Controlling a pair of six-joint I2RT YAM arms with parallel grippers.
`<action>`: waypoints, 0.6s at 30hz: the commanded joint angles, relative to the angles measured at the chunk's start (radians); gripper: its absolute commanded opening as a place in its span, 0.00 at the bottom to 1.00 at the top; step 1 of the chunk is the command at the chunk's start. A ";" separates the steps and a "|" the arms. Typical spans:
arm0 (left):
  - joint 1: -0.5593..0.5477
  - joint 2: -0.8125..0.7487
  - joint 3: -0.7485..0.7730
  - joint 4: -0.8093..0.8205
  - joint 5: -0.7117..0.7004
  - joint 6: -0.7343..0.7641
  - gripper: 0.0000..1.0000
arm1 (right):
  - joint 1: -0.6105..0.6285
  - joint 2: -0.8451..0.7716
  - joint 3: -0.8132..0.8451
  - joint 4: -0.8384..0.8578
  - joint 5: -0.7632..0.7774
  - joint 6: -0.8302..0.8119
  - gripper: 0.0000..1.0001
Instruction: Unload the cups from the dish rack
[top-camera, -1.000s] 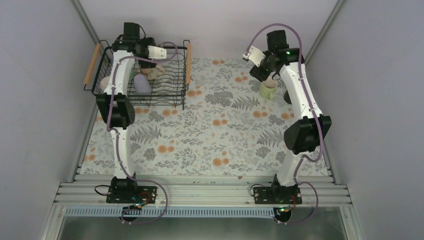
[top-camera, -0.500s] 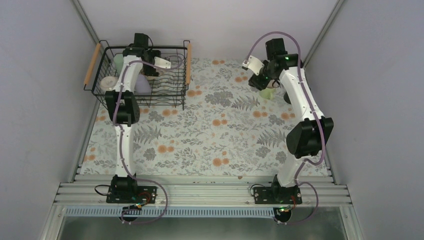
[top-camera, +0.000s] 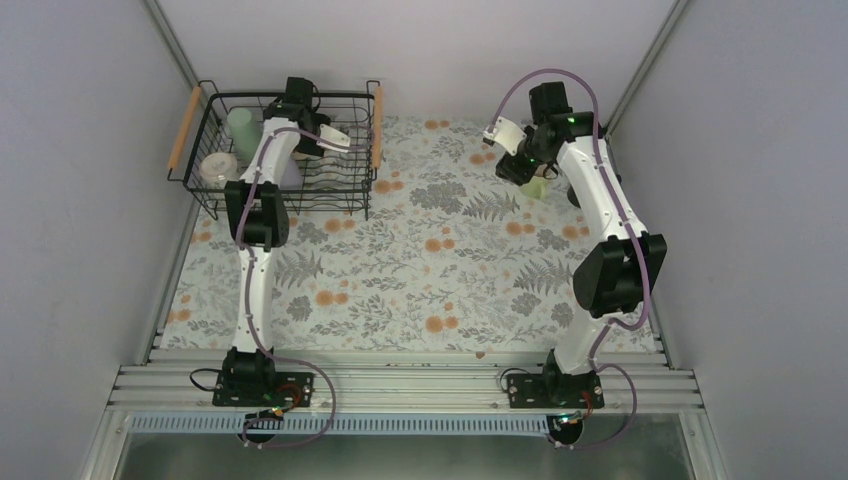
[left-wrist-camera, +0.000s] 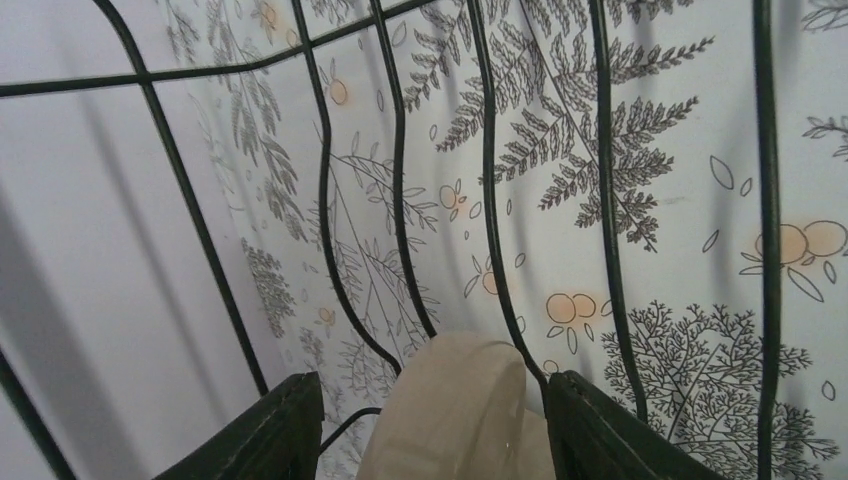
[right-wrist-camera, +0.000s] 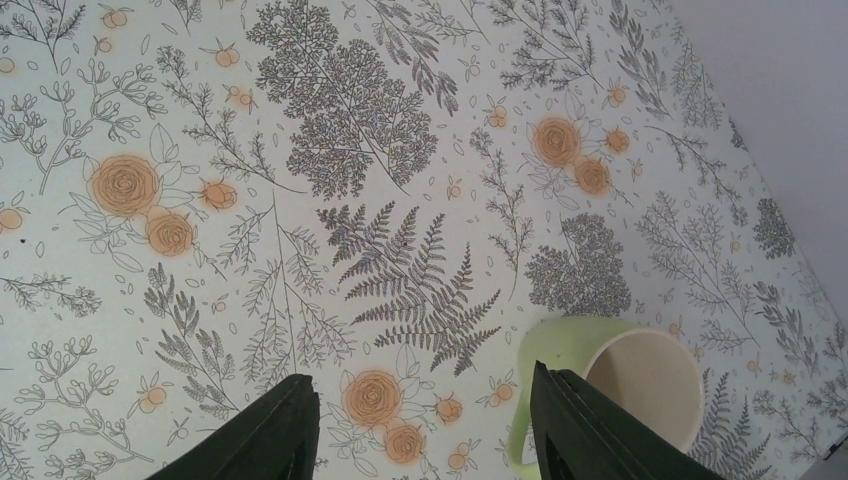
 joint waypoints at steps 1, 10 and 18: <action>-0.011 0.028 0.043 0.005 -0.056 0.032 0.53 | -0.001 -0.025 -0.009 0.015 -0.024 0.010 0.55; -0.038 0.018 0.045 -0.011 -0.080 0.026 0.07 | -0.002 -0.018 0.003 0.015 -0.023 0.009 0.55; -0.042 -0.028 0.047 -0.013 -0.085 -0.005 0.02 | -0.001 -0.021 0.051 -0.009 -0.046 0.017 0.54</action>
